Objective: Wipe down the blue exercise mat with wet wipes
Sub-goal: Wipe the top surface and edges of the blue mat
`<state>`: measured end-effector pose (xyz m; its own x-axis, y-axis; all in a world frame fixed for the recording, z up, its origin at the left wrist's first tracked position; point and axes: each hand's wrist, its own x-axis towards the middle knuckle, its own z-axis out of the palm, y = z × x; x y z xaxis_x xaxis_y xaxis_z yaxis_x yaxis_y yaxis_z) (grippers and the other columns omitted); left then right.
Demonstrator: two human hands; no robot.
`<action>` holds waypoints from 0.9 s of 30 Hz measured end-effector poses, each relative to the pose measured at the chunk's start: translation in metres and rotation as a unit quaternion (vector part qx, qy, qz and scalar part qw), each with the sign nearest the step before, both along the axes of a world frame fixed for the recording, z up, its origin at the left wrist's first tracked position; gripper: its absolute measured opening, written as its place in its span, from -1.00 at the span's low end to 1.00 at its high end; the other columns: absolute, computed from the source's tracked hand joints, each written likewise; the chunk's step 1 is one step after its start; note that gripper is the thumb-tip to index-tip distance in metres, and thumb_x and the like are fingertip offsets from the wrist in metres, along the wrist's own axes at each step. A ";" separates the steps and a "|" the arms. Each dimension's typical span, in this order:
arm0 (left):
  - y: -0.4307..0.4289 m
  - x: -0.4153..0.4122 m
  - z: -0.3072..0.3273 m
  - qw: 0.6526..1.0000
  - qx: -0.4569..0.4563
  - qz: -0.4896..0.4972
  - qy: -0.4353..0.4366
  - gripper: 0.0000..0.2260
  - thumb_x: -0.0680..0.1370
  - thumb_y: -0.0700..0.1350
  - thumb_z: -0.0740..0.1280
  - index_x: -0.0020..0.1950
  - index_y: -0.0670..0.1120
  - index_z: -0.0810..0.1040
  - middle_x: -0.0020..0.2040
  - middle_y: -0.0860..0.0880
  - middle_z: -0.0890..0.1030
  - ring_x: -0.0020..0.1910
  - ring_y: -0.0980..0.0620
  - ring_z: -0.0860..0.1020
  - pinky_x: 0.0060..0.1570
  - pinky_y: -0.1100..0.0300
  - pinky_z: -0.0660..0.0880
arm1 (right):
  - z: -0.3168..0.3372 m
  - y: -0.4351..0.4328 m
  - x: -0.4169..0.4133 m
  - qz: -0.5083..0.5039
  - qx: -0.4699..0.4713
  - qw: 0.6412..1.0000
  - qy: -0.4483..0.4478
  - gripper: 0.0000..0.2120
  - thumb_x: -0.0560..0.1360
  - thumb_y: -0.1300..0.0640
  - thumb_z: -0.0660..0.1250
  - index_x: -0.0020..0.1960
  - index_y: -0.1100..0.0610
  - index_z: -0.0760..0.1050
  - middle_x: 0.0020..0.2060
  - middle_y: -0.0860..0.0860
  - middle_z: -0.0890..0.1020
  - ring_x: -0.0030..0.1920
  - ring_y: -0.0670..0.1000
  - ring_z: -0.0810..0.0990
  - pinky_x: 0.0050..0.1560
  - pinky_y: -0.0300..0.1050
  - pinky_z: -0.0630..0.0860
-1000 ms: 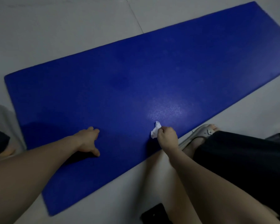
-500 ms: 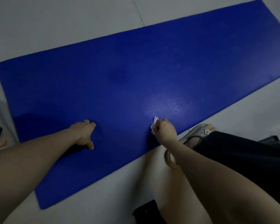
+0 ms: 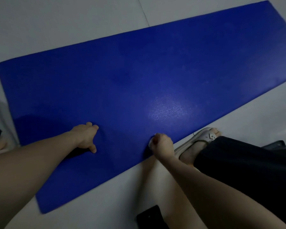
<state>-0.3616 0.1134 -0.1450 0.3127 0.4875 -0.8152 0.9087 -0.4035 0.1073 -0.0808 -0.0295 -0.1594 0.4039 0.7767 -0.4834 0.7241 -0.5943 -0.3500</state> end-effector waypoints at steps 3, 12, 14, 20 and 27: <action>0.000 0.000 0.000 1.000 0.000 -0.001 -0.003 -0.22 0.36 0.23 0.57 0.41 -0.02 0.31 0.14 0.04 0.29 0.07 0.03 0.44 -0.03 0.17 0.47 | 0.002 -0.006 -0.041 0.026 0.004 0.998 0.058 -0.88 0.52 0.09 0.29 -0.10 0.09 0.58 -0.11 0.05 0.64 -0.13 0.10 0.62 -0.06 0.01 0.60; 0.000 -0.002 -0.001 1.000 0.005 -0.007 0.001 -0.18 0.36 0.24 0.57 0.46 -0.04 0.28 0.26 -0.01 0.35 0.07 0.03 0.42 0.02 0.16 0.49 | -0.003 -0.009 -0.104 0.213 -0.039 0.968 0.127 -0.87 0.63 0.10 0.25 0.08 0.11 0.54 0.06 0.05 0.51 -0.05 0.06 0.55 0.05 0.06 0.60; 0.000 -0.001 -0.001 1.000 0.006 -0.010 -0.001 -0.19 0.35 0.24 0.57 0.44 -0.03 0.30 0.24 0.00 0.35 0.07 0.03 0.43 0.02 0.15 0.49 | -0.005 -0.004 -0.093 0.209 -0.017 0.973 0.092 -0.83 0.64 0.07 0.22 0.05 0.13 0.54 0.04 0.07 0.52 -0.09 0.10 0.56 0.01 0.08 0.59; 0.000 -0.001 -0.002 1.000 0.004 -0.009 -0.007 -0.25 0.36 0.23 0.57 0.40 -0.02 0.33 0.19 0.02 0.35 0.08 0.03 0.44 0.06 0.15 0.49 | -0.008 0.024 -0.017 0.034 0.027 0.999 -0.008 -0.81 0.60 0.05 0.27 0.01 0.16 0.57 0.04 0.14 0.57 -0.01 0.24 0.61 0.00 -0.02 0.49; 0.000 -0.002 -0.004 1.000 0.005 -0.014 -0.002 -0.23 0.37 0.23 0.57 0.42 -0.03 0.32 0.26 -0.02 0.36 0.07 0.02 0.40 0.11 0.13 0.47 | -0.007 0.038 0.034 -0.079 0.014 0.994 -0.080 -0.75 0.60 0.10 0.25 0.22 0.21 0.48 0.17 0.17 0.47 0.01 0.27 0.58 0.00 -0.02 0.43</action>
